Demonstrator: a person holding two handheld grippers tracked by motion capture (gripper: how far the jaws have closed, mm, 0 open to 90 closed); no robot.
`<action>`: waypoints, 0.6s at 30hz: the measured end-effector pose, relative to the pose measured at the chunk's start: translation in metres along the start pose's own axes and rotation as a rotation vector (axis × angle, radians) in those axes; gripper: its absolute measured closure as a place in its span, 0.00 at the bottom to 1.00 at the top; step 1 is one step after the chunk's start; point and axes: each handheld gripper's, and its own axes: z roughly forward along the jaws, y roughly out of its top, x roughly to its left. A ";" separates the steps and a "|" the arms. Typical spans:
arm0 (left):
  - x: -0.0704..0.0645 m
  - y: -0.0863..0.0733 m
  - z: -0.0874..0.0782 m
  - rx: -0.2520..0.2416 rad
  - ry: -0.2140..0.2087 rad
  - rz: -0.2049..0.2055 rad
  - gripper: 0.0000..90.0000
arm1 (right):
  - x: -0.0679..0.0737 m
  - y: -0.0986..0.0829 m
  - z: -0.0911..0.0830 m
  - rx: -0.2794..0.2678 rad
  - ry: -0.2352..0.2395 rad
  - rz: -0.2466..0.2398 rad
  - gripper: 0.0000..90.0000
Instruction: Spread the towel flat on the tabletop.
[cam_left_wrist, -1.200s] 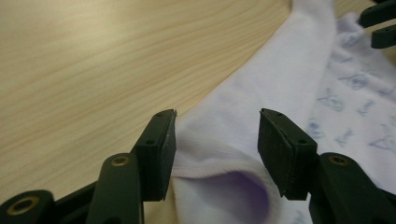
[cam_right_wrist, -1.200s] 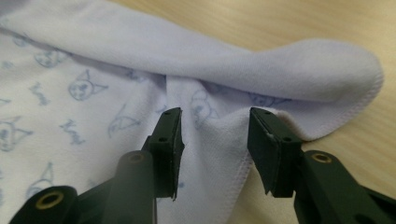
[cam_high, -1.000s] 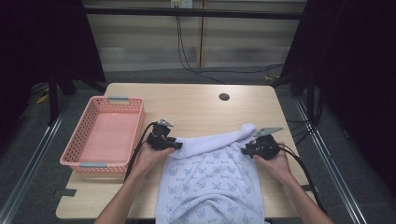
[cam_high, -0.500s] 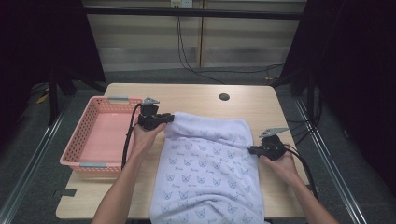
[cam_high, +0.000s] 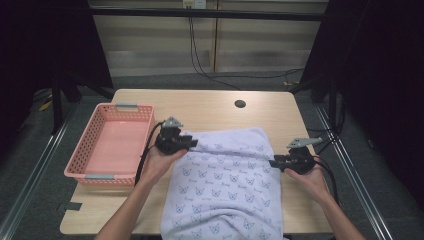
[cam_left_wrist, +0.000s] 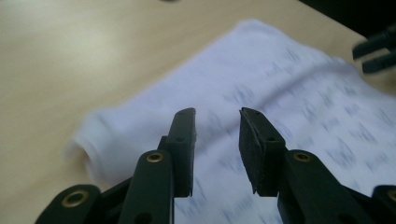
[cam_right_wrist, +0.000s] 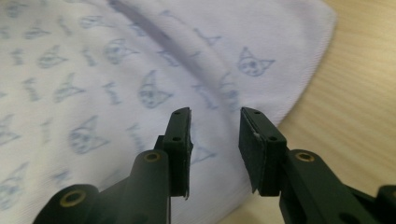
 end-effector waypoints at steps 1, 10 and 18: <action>-0.013 -0.020 -0.010 0.036 -0.026 0.041 0.77 | 0.008 -0.005 -0.007 -0.017 0.028 0.002 0.72; -0.043 -0.091 -0.028 0.228 -0.090 0.121 0.74 | 0.045 -0.031 -0.007 0.084 0.134 -0.062 0.66; -0.058 -0.117 -0.057 0.237 -0.129 0.119 0.91 | 0.054 -0.036 -0.001 0.093 0.120 -0.078 0.61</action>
